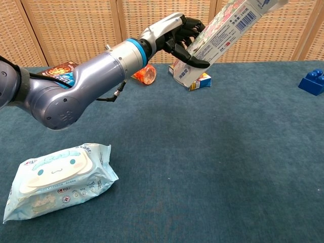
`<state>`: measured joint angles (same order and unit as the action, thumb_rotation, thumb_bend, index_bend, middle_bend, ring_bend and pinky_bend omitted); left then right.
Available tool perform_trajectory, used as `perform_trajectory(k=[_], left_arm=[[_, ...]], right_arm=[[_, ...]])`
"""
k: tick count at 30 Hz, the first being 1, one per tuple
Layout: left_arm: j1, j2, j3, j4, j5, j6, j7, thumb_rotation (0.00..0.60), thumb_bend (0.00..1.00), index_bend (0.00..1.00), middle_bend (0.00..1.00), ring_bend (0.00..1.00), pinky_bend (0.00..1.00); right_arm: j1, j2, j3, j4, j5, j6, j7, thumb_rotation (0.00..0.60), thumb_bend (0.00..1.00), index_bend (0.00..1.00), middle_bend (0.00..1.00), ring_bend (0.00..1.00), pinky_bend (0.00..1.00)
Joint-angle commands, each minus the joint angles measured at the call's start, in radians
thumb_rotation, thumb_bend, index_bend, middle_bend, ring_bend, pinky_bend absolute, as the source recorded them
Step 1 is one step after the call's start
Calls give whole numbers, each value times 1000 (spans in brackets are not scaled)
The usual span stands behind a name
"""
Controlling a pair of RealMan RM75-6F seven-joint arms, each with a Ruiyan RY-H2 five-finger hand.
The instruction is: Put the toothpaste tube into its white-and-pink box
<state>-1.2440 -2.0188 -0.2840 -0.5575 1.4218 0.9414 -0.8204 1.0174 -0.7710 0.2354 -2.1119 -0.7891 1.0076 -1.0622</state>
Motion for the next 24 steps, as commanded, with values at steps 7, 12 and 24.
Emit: perform_trajectory(k=[7, 12, 24], left_arm=[[-5, -18, -10, -4, -14, -3, -23, 600, 172, 604, 557, 524, 501], [-8, -32, -15, 11, -18, 4, -34, 600, 173, 611, 563, 524, 501], [50, 21, 44, 19, 21, 41, -26, 600, 173, 613, 565, 524, 501]], right_arm=[[7, -13, -10, 12, -120, 113, -55, 600, 0, 0, 0, 0, 0], [-18, 12, 0, 8, -157, 142, -13, 600, 0, 0, 0, 0, 0], [-160, 73, -19, 111, -169, 174, 211, 600, 0, 0, 0, 0, 0]])
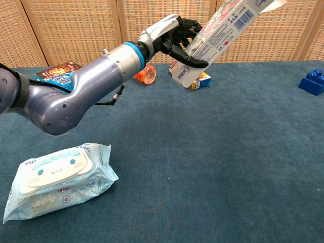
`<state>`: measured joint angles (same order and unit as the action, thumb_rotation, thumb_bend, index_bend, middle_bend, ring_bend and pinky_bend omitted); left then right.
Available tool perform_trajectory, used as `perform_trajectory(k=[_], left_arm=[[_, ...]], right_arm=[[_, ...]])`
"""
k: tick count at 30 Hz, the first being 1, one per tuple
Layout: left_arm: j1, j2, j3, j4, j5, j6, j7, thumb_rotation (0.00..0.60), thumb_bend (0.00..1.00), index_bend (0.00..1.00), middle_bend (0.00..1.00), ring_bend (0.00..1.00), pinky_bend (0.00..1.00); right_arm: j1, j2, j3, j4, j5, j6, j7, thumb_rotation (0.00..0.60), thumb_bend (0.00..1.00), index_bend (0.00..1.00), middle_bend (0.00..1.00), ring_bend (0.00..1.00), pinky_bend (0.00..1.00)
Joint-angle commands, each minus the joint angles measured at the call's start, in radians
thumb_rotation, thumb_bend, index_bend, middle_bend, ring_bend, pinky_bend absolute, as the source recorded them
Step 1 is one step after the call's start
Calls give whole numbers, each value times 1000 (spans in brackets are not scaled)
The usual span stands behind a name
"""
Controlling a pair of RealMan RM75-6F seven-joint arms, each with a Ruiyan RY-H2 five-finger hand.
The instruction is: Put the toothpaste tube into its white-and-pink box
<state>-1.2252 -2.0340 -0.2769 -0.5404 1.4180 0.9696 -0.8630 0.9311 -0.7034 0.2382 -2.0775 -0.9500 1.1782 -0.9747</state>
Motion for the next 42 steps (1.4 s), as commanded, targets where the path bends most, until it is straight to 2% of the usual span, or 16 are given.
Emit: perform_trajectory(k=[1, 8, 15, 17, 18, 21, 29, 31, 32, 34, 35, 36, 37, 39, 42], left_arm=[[44, 55, 51, -5, 35, 18, 20, 600, 173, 613, 565, 524, 501], [145, 202, 141, -81, 81, 27, 60, 600, 173, 613, 565, 524, 501], [232, 334, 221, -193, 112, 23, 125, 600, 173, 613, 565, 524, 501], [248, 362, 235, -229, 114, 15, 154, 600, 173, 613, 565, 525, 501], [257, 376, 241, -249, 113, 11, 179, 600, 173, 613, 565, 525, 501], [277, 399, 250, -292, 105, -1, 236, 600, 173, 613, 565, 524, 501], [289, 412, 255, -356, 67, -90, 355, 600, 173, 613, 565, 522, 498], [291, 408, 255, -362, 57, -110, 375, 600, 172, 613, 552, 491, 471], [289, 408, 257, -366, 49, -137, 390, 600, 172, 603, 507, 430, 432], [282, 417, 261, -390, 26, -209, 401, 600, 173, 449, 293, 238, 314], [279, 425, 258, -405, 14, -231, 403, 600, 173, 356, 210, 183, 278], [276, 440, 252, -433, -1, -261, 395, 600, 172, 207, 103, 127, 236], [274, 453, 248, -455, -12, -280, 387, 600, 172, 92, 38, 87, 200], [276, 483, 240, -498, -25, -299, 378, 600, 170, 5, 1, 30, 142], [297, 530, 232, -558, -31, -271, 388, 600, 168, 0, 0, 0, 46]], right_arm=[[-93, -2, -30, 106, -28, -1, 166, 600, 0, 0, 0, 0, 0], [-219, -100, -92, 288, -131, -47, 474, 600, 0, 0, 0, 0, 0], [-301, -256, -145, 432, -223, -44, 638, 600, 0, 0, 0, 0, 0], [-312, -300, -153, 483, -220, -61, 666, 600, 0, 0, 0, 0, 0], [-339, -338, -175, 536, -236, -60, 706, 600, 0, 0, 0, 0, 0], [-370, -387, -189, 591, -278, -46, 776, 600, 0, 0, 0, 0, 0], [-414, -423, -200, 626, -339, -26, 860, 600, 0, 0, 0, 0, 0], [-421, -421, -199, 622, -348, -20, 867, 600, 0, 0, 0, 0, 0], [-426, -417, -197, 617, -353, -16, 872, 600, 0, 0, 0, 0, 0], [-437, -408, -192, 606, -362, -2, 881, 600, 0, 0, 0, 0, 0], [-442, -404, -191, 602, -365, 2, 885, 600, 0, 0, 0, 0, 0], [-449, -403, -188, 597, -365, 10, 889, 600, 0, 0, 0, 0, 0], [-456, -404, -185, 594, -365, 17, 894, 600, 0, 0, 0, 0, 0], [-470, -413, -182, 592, -368, 31, 907, 600, 0, 0, 0, 0, 0], [-492, -428, -186, 596, -382, 52, 916, 600, 0, 0, 0, 0, 0]])
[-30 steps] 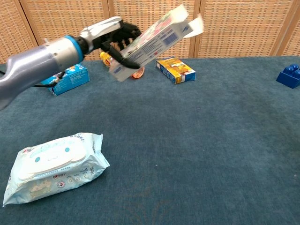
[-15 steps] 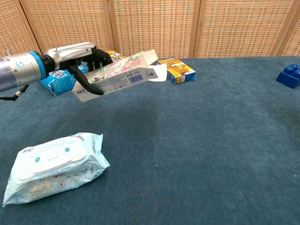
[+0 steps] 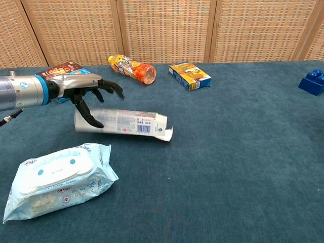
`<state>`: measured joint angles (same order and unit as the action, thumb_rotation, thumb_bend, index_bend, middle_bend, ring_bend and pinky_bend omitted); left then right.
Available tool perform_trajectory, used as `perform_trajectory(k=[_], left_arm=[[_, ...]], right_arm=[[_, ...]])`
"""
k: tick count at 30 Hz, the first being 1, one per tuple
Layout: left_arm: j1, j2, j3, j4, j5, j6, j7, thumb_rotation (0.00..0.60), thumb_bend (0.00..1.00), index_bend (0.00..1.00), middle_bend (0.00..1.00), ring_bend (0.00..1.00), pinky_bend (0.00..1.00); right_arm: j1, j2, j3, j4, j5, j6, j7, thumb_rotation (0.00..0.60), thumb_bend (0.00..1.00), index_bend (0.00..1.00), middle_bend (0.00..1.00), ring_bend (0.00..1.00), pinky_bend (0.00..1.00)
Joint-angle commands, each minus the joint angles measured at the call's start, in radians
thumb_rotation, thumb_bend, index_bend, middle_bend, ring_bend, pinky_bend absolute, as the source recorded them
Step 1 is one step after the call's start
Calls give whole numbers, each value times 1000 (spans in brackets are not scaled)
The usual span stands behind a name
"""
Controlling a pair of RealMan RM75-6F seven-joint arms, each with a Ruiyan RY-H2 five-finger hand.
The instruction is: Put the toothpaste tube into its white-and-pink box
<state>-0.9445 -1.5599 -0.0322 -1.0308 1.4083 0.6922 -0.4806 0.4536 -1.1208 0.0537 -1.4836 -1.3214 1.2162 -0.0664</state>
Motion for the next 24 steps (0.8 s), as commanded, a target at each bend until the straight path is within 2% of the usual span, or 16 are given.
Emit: perform_trajectory(k=[1, 7, 9, 12, 15, 18, 19, 24], left_arm=[[21, 65, -14, -80, -23, 13, 12, 600, 168, 0, 0, 0, 22], [148, 238, -15, -280, -48, 195, 123, 600, 167, 0, 0, 0, 0], [202, 280, -12, -343, -66, 275, 195, 600, 167, 0, 0, 0, 0], [328, 357, 3, -466, -121, 450, 370, 600, 166, 0, 0, 0, 0], [435, 403, 20, -582, -162, 600, 504, 600, 167, 0, 0, 0, 0], [506, 425, 39, -653, -174, 684, 566, 600, 166, 0, 0, 0, 0], [550, 439, 60, -687, -180, 729, 597, 600, 166, 0, 0, 0, 0], [653, 481, 107, -776, -170, 811, 642, 600, 165, 0, 0, 0, 0]], right_arm=[[-18, -13, -1, 3, -13, 18, 9, 600, 0, 0, 0, 0, 0], [-75, -19, -14, -6, -64, 95, 25, 600, 0, 0, 0, 0, 0], [-93, -22, -20, -5, -82, 120, 23, 600, 0, 0, 0, 0, 0], [-130, -25, -38, -9, -109, 161, 17, 600, 0, 0, 0, 0, 0], [-167, -29, -51, -18, -127, 199, 23, 600, 0, 0, 0, 0, 0], [-193, -36, -56, -21, -142, 231, 25, 600, 0, 0, 0, 0, 0], [-210, -41, -61, -23, -153, 256, 21, 600, 0, 0, 0, 0, 0], [-257, -53, -71, -36, -196, 325, 2, 600, 0, 0, 0, 0, 0]])
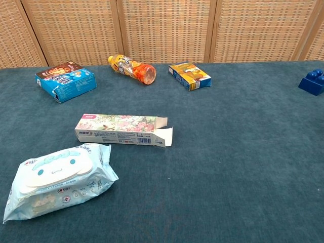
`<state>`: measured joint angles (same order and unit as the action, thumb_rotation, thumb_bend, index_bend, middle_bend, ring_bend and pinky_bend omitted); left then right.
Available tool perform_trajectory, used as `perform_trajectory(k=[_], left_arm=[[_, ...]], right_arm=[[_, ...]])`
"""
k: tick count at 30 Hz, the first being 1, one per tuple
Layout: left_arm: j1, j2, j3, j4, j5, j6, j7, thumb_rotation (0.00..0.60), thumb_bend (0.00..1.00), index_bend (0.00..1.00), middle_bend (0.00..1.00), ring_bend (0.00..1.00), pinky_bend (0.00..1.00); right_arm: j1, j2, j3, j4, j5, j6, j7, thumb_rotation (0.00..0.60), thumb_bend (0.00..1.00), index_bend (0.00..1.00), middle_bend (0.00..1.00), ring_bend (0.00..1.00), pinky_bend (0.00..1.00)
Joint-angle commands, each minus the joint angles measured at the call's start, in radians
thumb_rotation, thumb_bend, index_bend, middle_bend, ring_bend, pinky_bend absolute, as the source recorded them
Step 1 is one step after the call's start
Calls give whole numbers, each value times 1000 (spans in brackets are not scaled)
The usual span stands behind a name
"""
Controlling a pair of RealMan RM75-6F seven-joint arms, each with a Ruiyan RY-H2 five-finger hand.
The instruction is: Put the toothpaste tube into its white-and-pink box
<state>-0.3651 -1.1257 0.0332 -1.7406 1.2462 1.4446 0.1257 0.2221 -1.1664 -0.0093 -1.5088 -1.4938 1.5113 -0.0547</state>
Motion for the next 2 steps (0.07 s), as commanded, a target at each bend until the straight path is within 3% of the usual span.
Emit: perform_trajectory(k=[1, 2], left_arm=[[91, 53, 49, -72, 5, 71, 32, 600, 165, 0, 0, 0, 0], [101, 58, 52, -74, 17, 78, 29, 600, 165, 0, 0, 0, 0]], right_arm=[[-35, -7, -10, -18, -31, 40, -12, 600, 0, 0, 0, 0, 0], [-41, -5, -11, -23, -35, 45, -16, 600, 0, 0, 0, 0, 0]])
